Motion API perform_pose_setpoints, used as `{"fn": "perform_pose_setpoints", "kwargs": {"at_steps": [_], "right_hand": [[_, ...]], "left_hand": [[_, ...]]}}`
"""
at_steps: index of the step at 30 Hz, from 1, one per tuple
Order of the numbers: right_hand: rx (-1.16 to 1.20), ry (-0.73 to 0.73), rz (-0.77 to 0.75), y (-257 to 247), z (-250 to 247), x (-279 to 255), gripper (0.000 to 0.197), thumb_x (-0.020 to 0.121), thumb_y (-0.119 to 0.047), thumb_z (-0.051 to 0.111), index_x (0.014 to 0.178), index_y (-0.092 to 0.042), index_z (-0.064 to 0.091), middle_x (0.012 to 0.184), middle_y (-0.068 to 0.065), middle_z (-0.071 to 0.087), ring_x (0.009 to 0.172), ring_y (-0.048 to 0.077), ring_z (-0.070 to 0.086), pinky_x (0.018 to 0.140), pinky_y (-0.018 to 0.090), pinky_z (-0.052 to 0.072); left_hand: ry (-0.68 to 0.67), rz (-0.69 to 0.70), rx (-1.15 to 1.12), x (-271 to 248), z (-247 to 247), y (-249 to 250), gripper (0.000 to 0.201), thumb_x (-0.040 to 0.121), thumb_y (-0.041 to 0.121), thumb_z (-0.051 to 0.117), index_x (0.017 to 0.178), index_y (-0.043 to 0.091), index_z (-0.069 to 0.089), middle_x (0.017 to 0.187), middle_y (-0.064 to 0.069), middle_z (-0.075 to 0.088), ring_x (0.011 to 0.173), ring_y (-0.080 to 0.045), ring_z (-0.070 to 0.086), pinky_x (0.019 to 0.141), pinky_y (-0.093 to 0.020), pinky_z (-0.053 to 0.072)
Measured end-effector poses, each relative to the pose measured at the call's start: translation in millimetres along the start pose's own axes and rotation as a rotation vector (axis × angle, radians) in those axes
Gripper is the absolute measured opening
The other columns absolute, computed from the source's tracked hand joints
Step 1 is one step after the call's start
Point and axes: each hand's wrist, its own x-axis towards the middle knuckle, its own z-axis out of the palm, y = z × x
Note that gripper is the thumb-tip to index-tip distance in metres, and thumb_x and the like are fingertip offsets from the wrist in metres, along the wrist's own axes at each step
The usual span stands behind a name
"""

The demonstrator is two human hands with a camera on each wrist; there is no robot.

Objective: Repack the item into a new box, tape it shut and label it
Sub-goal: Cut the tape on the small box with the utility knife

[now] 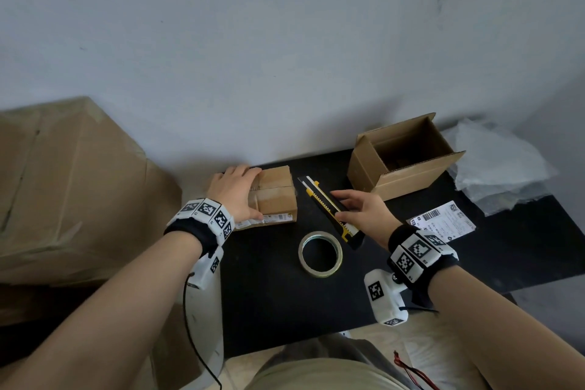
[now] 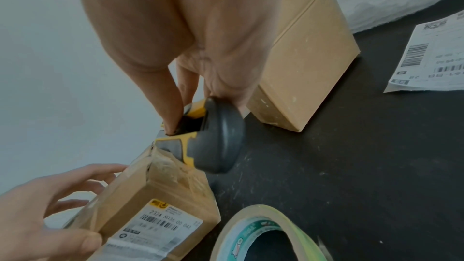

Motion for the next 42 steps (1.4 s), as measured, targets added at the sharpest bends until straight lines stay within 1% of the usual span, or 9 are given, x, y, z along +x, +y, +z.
{"fn": "perform_pose_setpoints", "kwargs": {"at_steps": [3, 9, 13, 18, 22, 30, 35, 39, 42], "right_hand": [[-0.020, 0.002, -0.012, -5.7, 0.8, 4.1, 0.050, 0.085, -0.002, 0.062, 0.130, -0.022, 0.051, 0.113, 0.000, 0.061, 0.108, 0.014, 0.059, 0.094, 0.040, 0.051], [-0.070, -0.016, -0.025, -12.8, 0.8, 7.5, 0.050, 0.086, -0.003, 0.061, 0.131, -0.021, 0.050, 0.108, -0.005, 0.059, 0.106, 0.012, 0.057, 0.092, 0.035, 0.050], [-0.102, -0.022, -0.016, -14.1, 2.8, 8.4, 0.050, 0.086, -0.003, 0.060, 0.131, -0.021, 0.049, 0.111, -0.002, 0.060, 0.102, 0.010, 0.057, 0.087, 0.031, 0.050], [-0.129, -0.030, -0.008, -15.2, 4.6, 7.6, 0.050, 0.087, -0.002, 0.060, 0.132, -0.021, 0.049, 0.115, 0.001, 0.061, 0.109, 0.015, 0.058, 0.094, 0.037, 0.050], [-0.191, -0.046, -0.011, -18.9, 3.7, 8.5, 0.050, 0.087, -0.001, 0.058, 0.133, -0.020, 0.049, 0.120, 0.003, 0.060, 0.110, 0.015, 0.057, 0.096, 0.038, 0.049], [-0.286, -0.082, -0.015, -20.8, 2.3, 2.4, 0.050, 0.088, -0.001, 0.057, 0.134, -0.020, 0.048, 0.125, 0.001, 0.059, 0.111, 0.012, 0.056, 0.095, 0.032, 0.047], [-0.302, -0.100, -0.005, -20.4, -2.8, -1.6, 0.050, 0.088, -0.002, 0.057, 0.134, -0.019, 0.048, 0.127, 0.002, 0.057, 0.115, 0.014, 0.054, 0.096, 0.032, 0.045], [-0.294, -0.117, -0.002, -15.7, -6.0, -5.1, 0.050, 0.088, -0.001, 0.057, 0.133, -0.019, 0.049, 0.123, 0.000, 0.059, 0.112, 0.011, 0.055, 0.095, 0.030, 0.046], [-0.262, -0.106, -0.003, -6.5, -8.4, -7.0, 0.049, 0.088, -0.001, 0.057, 0.132, -0.020, 0.050, 0.120, -0.002, 0.059, 0.111, 0.009, 0.054, 0.098, 0.032, 0.045]], "left_hand": [[0.064, 0.002, -0.046, -0.5, 3.9, 2.0, 0.103, 0.060, 0.053, 0.080, 0.144, 0.022, 0.028, 0.142, -0.001, 0.036, 0.130, -0.022, 0.035, 0.109, -0.037, 0.029], [0.097, -0.012, -0.101, -6.3, 9.6, 2.5, 0.102, 0.061, 0.051, 0.080, 0.144, 0.020, 0.029, 0.142, -0.002, 0.036, 0.129, -0.022, 0.034, 0.107, -0.034, 0.030], [0.104, -0.017, -0.115, -8.2, 11.3, 2.9, 0.103, 0.061, 0.051, 0.081, 0.144, 0.020, 0.029, 0.142, -0.002, 0.036, 0.129, -0.022, 0.033, 0.107, -0.035, 0.031], [0.098, -0.016, -0.124, -8.2, 10.7, 2.9, 0.103, 0.061, 0.051, 0.080, 0.144, 0.020, 0.028, 0.143, -0.002, 0.035, 0.130, -0.022, 0.033, 0.107, -0.035, 0.031], [0.098, -0.019, -0.116, -8.6, 12.4, 1.3, 0.103, 0.062, 0.053, 0.079, 0.145, 0.022, 0.027, 0.143, -0.002, 0.035, 0.130, -0.022, 0.032, 0.107, -0.036, 0.032], [0.098, -0.031, -0.093, -6.8, 13.3, 1.1, 0.100, 0.065, 0.054, 0.077, 0.145, 0.023, 0.026, 0.143, -0.002, 0.034, 0.129, -0.024, 0.032, 0.102, -0.037, 0.037], [0.091, -0.029, -0.082, -5.9, 14.1, 3.0, 0.099, 0.066, 0.054, 0.076, 0.146, 0.023, 0.024, 0.144, -0.001, 0.032, 0.130, -0.024, 0.031, 0.104, -0.036, 0.035], [0.083, -0.037, -0.103, -4.2, 14.5, 1.8, 0.100, 0.066, 0.054, 0.076, 0.146, 0.024, 0.025, 0.145, -0.001, 0.032, 0.131, -0.024, 0.030, 0.105, -0.036, 0.033], [0.084, -0.051, -0.131, -2.0, 13.2, 1.6, 0.100, 0.066, 0.052, 0.077, 0.146, 0.022, 0.026, 0.145, -0.001, 0.032, 0.132, -0.024, 0.030, 0.106, -0.037, 0.032]]}}
